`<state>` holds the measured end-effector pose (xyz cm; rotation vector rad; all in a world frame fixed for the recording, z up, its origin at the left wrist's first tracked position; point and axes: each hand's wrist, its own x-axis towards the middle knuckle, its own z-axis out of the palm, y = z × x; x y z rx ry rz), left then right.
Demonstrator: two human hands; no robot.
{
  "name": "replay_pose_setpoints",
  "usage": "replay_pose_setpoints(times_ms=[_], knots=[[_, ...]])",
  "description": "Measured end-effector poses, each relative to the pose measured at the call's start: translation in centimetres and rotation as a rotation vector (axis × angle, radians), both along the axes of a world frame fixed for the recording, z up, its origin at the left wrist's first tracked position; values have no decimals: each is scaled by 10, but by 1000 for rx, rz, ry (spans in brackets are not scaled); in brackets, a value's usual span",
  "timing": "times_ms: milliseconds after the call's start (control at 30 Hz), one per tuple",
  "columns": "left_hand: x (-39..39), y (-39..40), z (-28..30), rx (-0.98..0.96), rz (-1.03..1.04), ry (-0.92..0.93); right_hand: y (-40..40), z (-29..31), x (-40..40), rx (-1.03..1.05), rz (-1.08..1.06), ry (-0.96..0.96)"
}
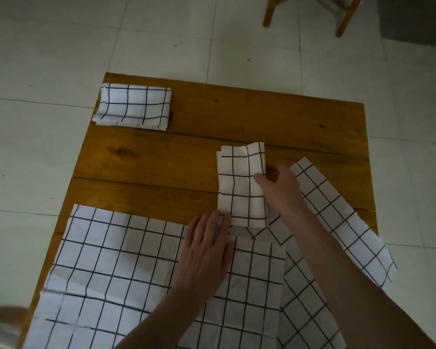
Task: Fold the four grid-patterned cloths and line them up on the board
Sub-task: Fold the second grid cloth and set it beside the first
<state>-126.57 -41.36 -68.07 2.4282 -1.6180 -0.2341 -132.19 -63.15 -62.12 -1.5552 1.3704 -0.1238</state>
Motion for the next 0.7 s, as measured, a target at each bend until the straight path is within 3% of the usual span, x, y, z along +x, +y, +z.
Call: replay_pose_setpoints(times_ms=[133,400,533,700], knots=[[2,-2,5,7,33,7,7,-1,-11,-6,-49,-33],[-10,-11,14,-52,-41,-24,58,-1,-40,266,-642,-333],[-17,-14,10,-26,-100,-15,69,-4,-48,279,-625,-299],[-19,-17,7,2,-113,1,65,8,-64,311,-519,-83]])
